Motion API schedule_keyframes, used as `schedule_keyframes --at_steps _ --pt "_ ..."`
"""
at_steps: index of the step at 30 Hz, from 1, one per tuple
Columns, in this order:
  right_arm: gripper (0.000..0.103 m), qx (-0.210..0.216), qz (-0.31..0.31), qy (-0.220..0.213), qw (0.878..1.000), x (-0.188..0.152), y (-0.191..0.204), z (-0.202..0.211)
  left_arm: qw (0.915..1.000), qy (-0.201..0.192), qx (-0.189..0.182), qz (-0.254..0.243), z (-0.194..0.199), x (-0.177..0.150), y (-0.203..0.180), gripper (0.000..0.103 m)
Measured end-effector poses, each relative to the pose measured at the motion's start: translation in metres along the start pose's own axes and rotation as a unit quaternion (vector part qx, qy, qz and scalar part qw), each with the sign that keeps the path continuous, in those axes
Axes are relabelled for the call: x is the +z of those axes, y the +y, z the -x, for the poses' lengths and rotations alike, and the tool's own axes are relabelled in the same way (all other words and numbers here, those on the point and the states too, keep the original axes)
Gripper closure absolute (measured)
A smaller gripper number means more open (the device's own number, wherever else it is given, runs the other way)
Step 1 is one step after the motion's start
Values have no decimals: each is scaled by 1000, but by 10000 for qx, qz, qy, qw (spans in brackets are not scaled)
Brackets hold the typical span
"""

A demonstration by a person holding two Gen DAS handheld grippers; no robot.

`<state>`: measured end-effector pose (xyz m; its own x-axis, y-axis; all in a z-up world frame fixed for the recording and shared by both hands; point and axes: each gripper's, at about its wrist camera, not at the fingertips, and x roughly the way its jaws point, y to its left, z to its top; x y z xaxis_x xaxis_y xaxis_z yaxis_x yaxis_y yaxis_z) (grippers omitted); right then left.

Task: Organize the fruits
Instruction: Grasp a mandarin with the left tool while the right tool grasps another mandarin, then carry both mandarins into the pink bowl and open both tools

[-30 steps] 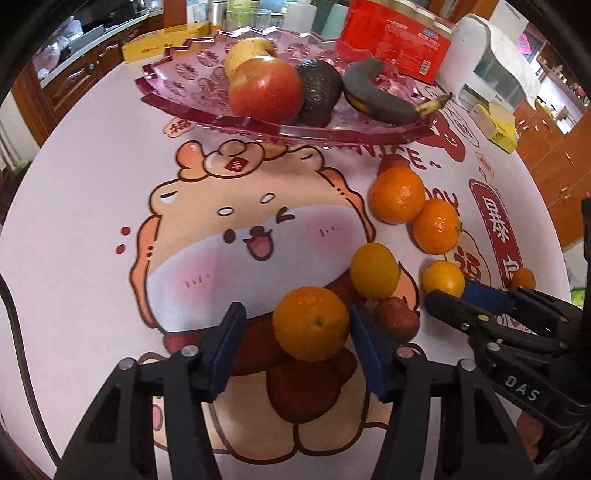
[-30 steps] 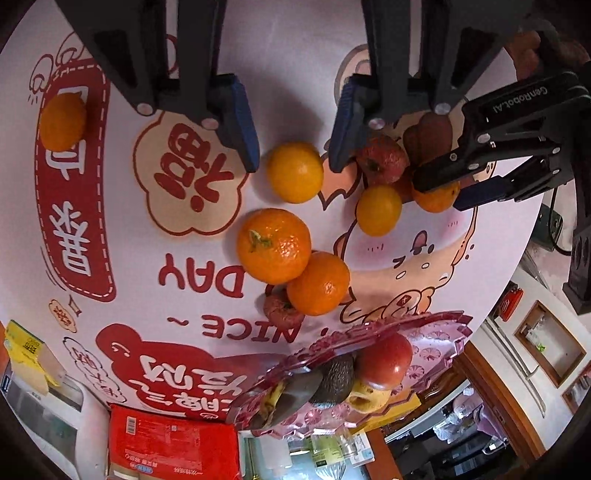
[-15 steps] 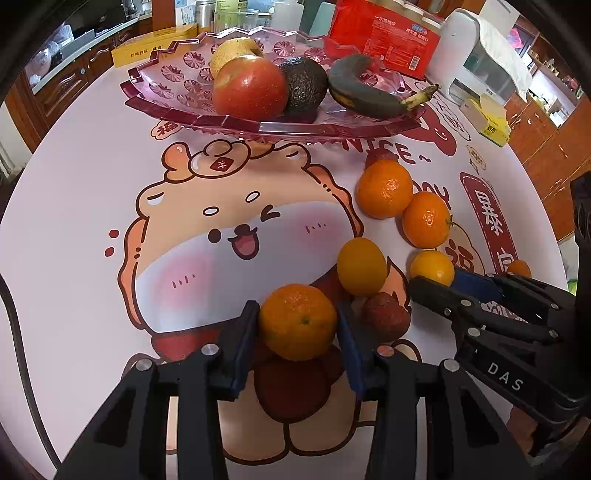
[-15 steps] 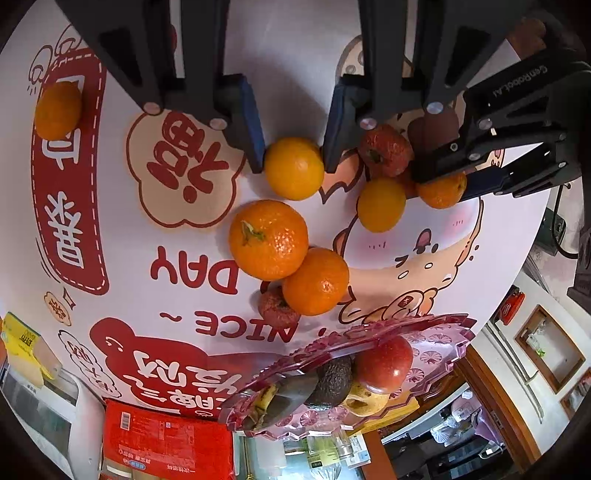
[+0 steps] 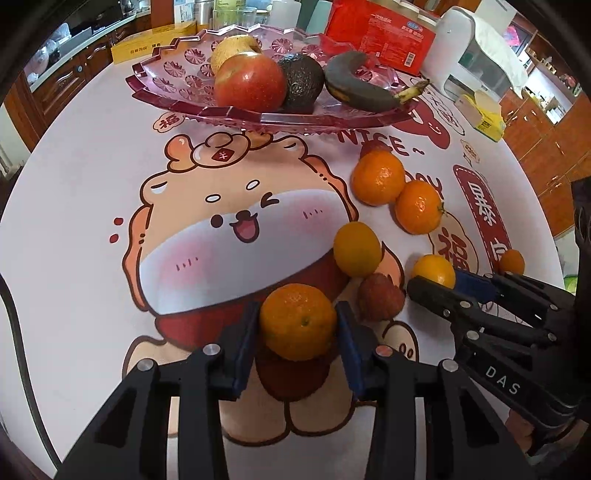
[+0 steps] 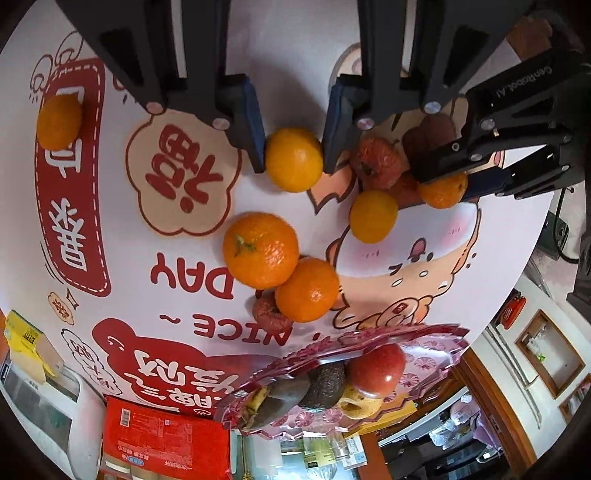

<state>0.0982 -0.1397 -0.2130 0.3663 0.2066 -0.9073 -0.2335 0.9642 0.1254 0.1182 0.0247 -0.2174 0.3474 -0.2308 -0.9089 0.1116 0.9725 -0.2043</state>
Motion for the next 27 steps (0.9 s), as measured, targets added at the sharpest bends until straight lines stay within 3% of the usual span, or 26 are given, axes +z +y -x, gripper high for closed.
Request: schedule_keyframes --at_steps 6,14,21,27 --pt "73 59 50 -139 9999 -3 10 20 9999 -118 35 -61 23 0 -2 64" --pt "73 136 298 -695 9970 13 27 78 9987 -512 54 2 86 22 7 64" --pt "73 200 565 -1375 9887 61 36 148 9916 -1190 450 -238 165 72 21 64" --pt "73 147 722 -1957 9779 122 37 209 9819 -1622 882 -423 223 128 29 64"
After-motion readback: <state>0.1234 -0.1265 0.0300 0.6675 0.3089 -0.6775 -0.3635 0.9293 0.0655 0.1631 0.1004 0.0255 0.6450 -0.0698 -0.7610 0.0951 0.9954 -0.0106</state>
